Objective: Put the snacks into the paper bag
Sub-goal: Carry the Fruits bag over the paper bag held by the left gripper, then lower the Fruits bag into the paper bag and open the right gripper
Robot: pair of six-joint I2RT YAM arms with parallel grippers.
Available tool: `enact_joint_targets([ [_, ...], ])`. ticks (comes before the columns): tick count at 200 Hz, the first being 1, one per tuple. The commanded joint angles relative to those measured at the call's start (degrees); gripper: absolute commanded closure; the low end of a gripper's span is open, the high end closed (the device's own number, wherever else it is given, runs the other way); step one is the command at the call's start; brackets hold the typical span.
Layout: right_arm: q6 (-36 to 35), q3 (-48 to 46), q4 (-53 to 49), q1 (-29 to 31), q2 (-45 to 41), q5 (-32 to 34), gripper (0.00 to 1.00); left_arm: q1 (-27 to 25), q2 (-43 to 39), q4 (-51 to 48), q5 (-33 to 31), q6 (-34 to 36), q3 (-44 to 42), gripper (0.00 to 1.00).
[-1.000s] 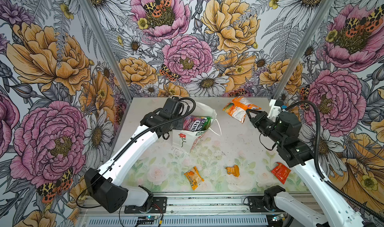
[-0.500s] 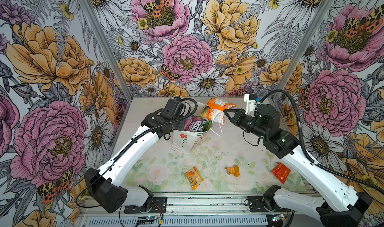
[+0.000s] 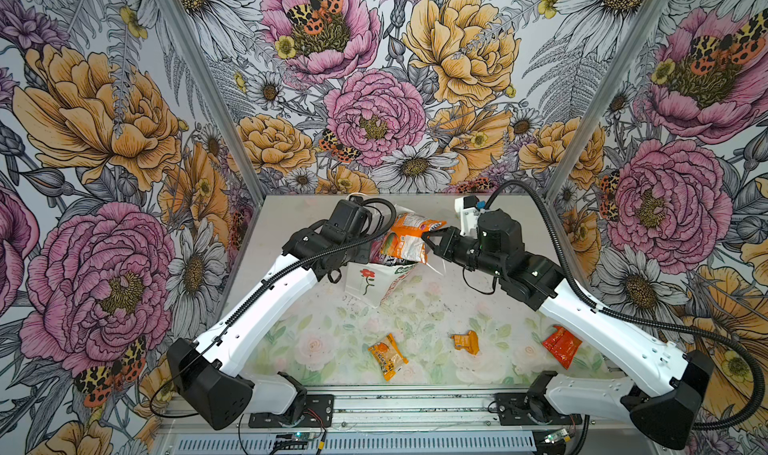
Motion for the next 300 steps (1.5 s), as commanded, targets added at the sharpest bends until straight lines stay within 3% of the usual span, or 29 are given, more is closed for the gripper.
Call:
enact_joint_targets([
  [1, -1.07, 2.96, 3.18, 0.40, 0.06, 0.51, 1.00, -0.50, -2.92, 5.03, -1.69, 1.42, 0.24, 1.00],
  [300, 1.82, 12.82, 7.93, 4.99, 23.35, -2.13, 1.00, -1.99, -2.74, 5.45, -1.68, 2.26, -0.01, 1.00],
])
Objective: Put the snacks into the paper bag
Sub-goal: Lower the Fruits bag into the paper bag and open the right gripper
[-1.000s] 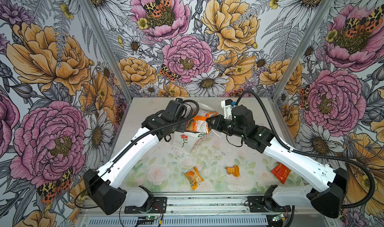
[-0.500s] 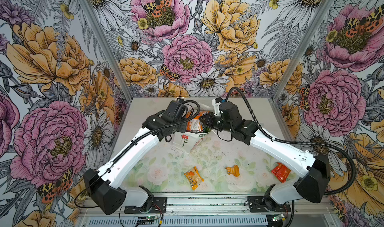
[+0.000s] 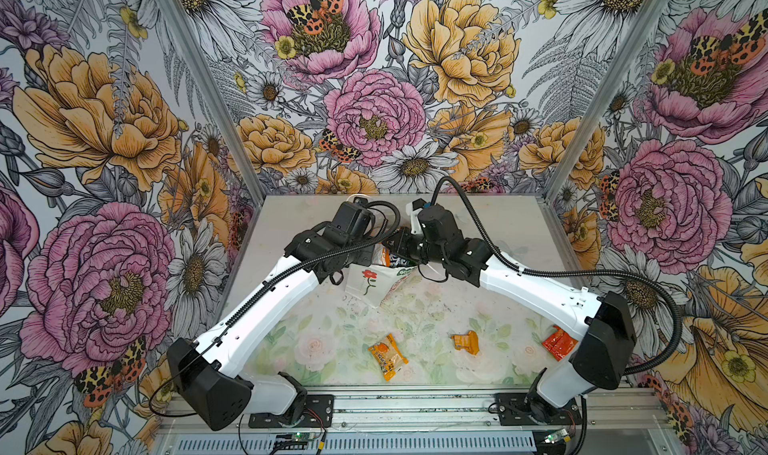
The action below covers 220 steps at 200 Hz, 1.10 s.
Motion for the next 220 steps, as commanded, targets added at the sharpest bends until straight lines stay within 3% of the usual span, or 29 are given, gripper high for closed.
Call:
enact_joint_targets([
  [1, 0.16, 2.22, 4.33, 0.30, 1.22, -0.36, 1.00, -0.66, -2.63, 4.83, -1.52, 1.12, 0.27, 1.00],
  [55, -0.10, 2.30, 4.35, 0.25, 3.59, 0.16, 1.00, -0.67, -2.62, 4.79, -1.61, 1.07, 0.29, 1.00],
  [101, -0.62, 2.48, 4.38, 0.28, 3.53, -0.12, 0.73, -0.69, -2.72, 4.83, -2.14, 1.18, 0.18, 1.00],
  [131, -1.74, 2.48, 3.56, 0.26, 1.82, 0.76, 0.61, -0.70, -2.39, 4.70, -2.96, 1.19, 0.18, 1.00],
  [181, -4.43, 2.24, 0.60, 0.09, -1.68, 3.16, 0.57, -0.54, -2.08, 4.53, -4.15, 1.07, 0.04, 1.00],
  [220, -7.31, 0.34, -1.93, -0.81, -6.55, 5.74, 0.60, 0.15, -1.73, 4.34, -4.69, 0.70, 0.09, 1.00],
])
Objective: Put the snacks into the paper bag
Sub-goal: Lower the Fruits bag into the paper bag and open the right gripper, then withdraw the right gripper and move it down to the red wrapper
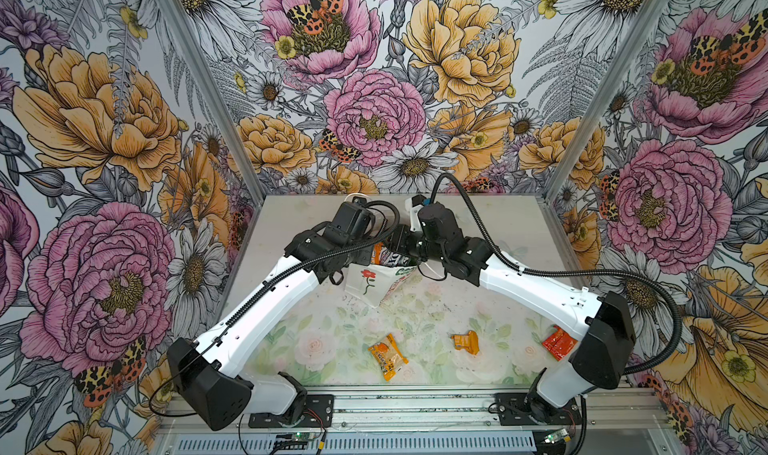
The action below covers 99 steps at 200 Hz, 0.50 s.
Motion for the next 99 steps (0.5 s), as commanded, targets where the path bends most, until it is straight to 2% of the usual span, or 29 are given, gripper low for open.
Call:
enact_joint_targets([
  [1, -3.13, -0.57, -1.87, -0.85, -4.98, 3.17, 0.60, 0.21, -1.74, 4.37, -2.61, 0.66, 0.20, 1.00],
  [58, -9.84, -5.06, -9.91, -3.90, -14.24, 7.87, 0.56, 1.40, -1.49, 4.09, -2.48, 0.11, 0.30, 1.00],
  [71, -10.35, -7.89, -11.59, -5.98, -16.79, 8.91, 0.52, 1.41, -1.43, 4.03, -2.52, 0.15, 0.35, 1.00],
  [99, -10.06, -15.28, -13.97, -11.82, -22.88, 7.68, 0.50, 1.42, -1.38, 3.92, -2.70, 0.16, 0.39, 1.00],
])
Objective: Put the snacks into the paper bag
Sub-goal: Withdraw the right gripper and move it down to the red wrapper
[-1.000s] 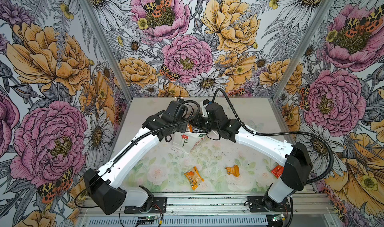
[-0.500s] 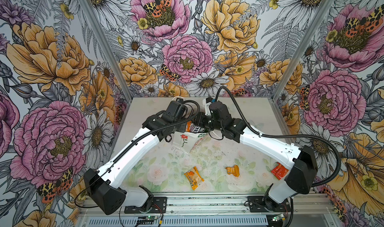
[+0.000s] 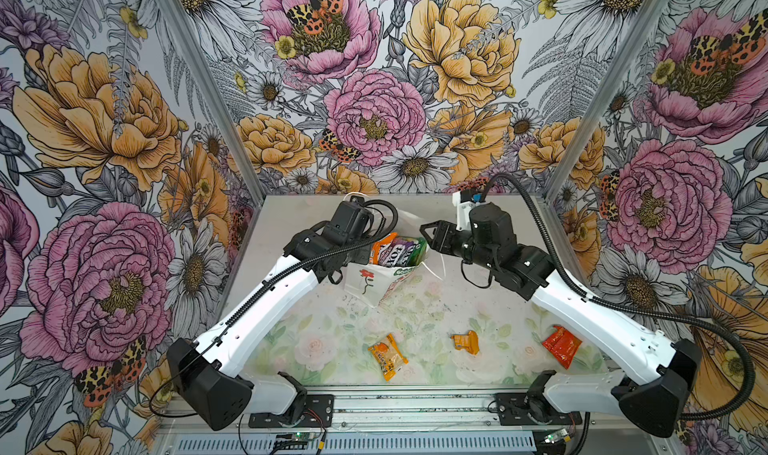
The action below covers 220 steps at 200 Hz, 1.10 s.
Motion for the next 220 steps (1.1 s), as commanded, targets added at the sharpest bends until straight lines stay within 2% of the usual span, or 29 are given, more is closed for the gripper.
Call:
enact_joint_targets([
  [1, -1.67, -5.07, -4.99, -3.74, -4.32, 1.49, 0.50, 0.49, -1.35, 3.96, -2.19, 0.22, 0.43, 1.00],
  [9, -1.87, -6.81, -6.54, -5.12, -6.05, 1.91, 0.47, 0.43, -1.27, 3.97, -2.28, 0.15, 0.42, 1.00],
  [20, -2.04, -9.14, -8.80, -6.91, -8.32, 2.83, 0.35, 0.49, -1.25, 3.94, -2.28, 0.25, 0.43, 1.00],
  [31, -2.37, -11.61, -10.92, -8.82, -10.76, 3.73, 0.28, 0.53, -1.31, 4.00, -2.37, 0.15, 0.40, 1.00],
  [64, -2.13, -19.30, -17.24, -16.39, -16.85, 5.96, 0.22, 0.49, -1.20, 3.92, -2.28, 0.22, 0.38, 1.00],
  [99, -3.00, -25.64, -20.04, -25.90, -19.57, 0.75, 0.12, 0.47, -1.11, 3.87, -2.37, 0.26, 0.39, 1.00],
  [134, -1.50, -27.80, -25.57, -33.01, -17.07, 5.05, 0.05, 0.40, -0.93, 3.87, -2.37, 0.36, 0.29, 1.00],
  [139, -1.05, -27.92, -26.51, -33.75, -16.56, 6.58, 0.01, 0.40, -0.96, 3.83, -2.44, 0.38, 0.29, 1.00],
  [153, 0.53, -27.78, -28.98, -35.46, -15.08, 11.09, 0.01, 0.40, -0.83, 3.84, -2.55, 0.41, 0.28, 1.00],
  [192, 3.08, -30.88, -30.34, -42.42, -14.84, 15.69, 0.00, 0.42, -0.52, 3.78, -2.77, 0.41, 0.29, 1.00],
  [220, 3.23, -33.12, -30.10, -48.73, -16.56, 15.81, 0.00, 0.40, -0.29, 3.75, -3.01, 0.46, 0.29, 1.00],
])
